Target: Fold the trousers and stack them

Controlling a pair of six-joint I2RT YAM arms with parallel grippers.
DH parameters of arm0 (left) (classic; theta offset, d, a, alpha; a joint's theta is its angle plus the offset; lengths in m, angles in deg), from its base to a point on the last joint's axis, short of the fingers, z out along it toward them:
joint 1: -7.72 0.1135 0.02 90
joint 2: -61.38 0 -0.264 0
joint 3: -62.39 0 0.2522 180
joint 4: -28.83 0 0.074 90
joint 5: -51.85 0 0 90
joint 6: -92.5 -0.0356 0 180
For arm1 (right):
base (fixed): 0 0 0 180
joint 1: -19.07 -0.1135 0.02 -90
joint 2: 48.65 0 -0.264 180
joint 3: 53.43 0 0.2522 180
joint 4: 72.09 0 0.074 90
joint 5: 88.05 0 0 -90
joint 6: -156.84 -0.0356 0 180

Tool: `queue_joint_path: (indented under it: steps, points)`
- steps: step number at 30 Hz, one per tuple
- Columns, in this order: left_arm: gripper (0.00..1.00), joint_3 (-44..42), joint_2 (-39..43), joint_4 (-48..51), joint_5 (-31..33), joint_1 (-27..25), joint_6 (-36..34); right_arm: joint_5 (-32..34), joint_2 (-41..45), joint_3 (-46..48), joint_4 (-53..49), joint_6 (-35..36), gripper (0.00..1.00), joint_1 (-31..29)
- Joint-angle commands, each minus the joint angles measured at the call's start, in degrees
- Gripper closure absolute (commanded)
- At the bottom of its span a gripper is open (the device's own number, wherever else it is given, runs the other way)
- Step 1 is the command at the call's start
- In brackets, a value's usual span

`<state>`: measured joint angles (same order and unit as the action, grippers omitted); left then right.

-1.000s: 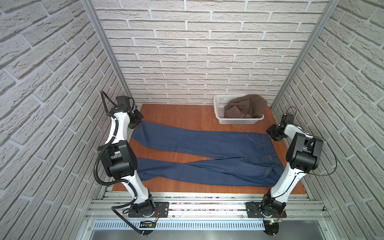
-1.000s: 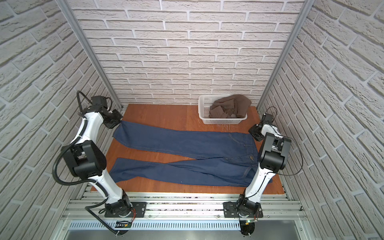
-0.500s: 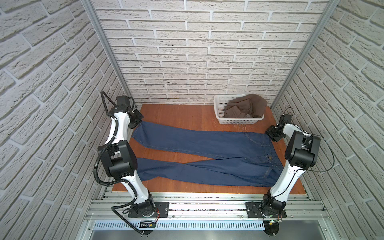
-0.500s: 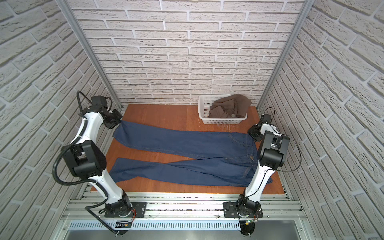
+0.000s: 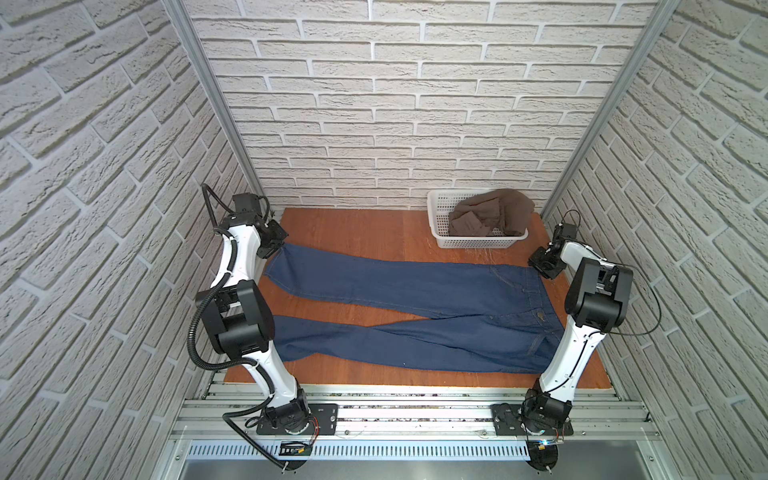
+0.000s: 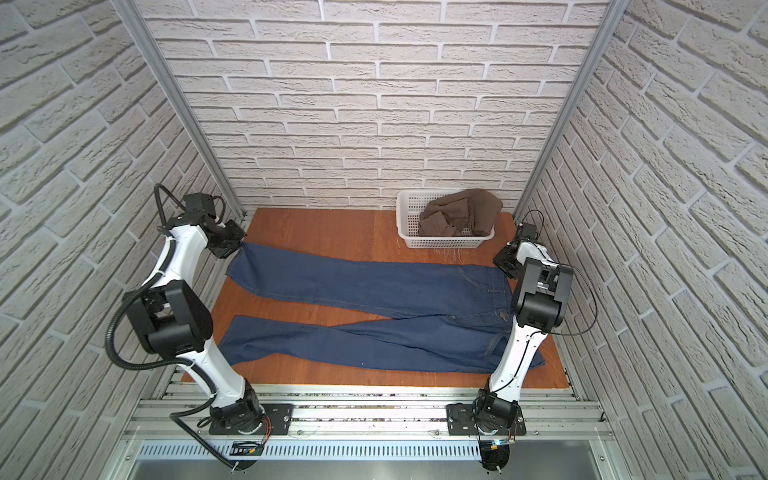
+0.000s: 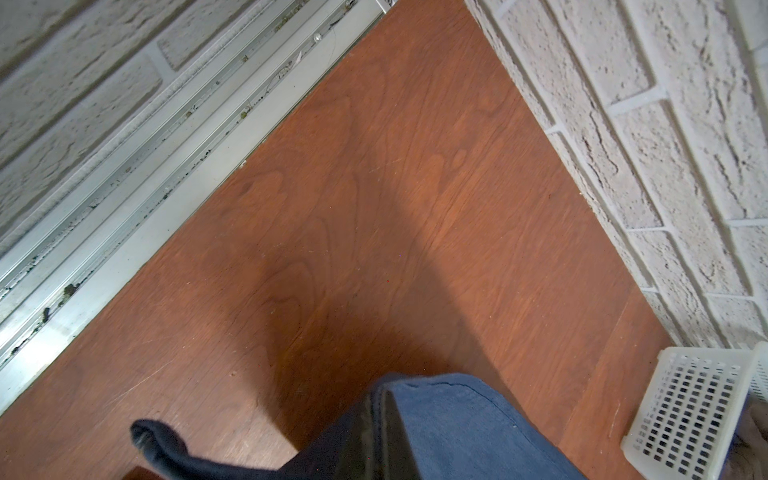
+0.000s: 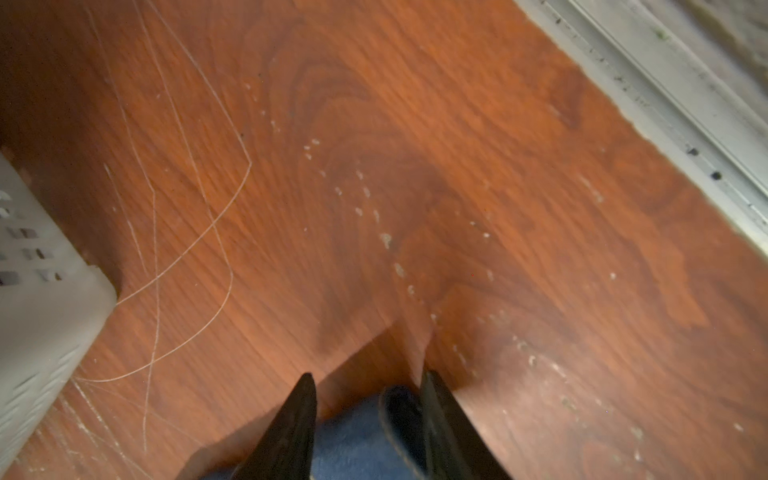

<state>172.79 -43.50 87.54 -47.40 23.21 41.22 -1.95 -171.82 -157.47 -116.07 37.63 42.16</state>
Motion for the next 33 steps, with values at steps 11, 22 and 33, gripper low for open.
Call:
queue_joint_path:
  steps: [11,22,33]
  points:
    - [1.00,-0.66,1.43,-2.12,0.03,1.45,0.48,-3.13,2.04,7.40,-5.97,1.34,0.78,-4.72]
    - [1.00,-0.89,2.12,-1.75,0.18,1.45,0.53,-6.93,11.82,8.65,-5.18,1.43,0.95,-4.74]
    - [1.00,-2.06,3.86,-1.20,0.46,1.70,0.66,-10.25,22.52,12.94,-6.86,2.03,0.95,-4.72]
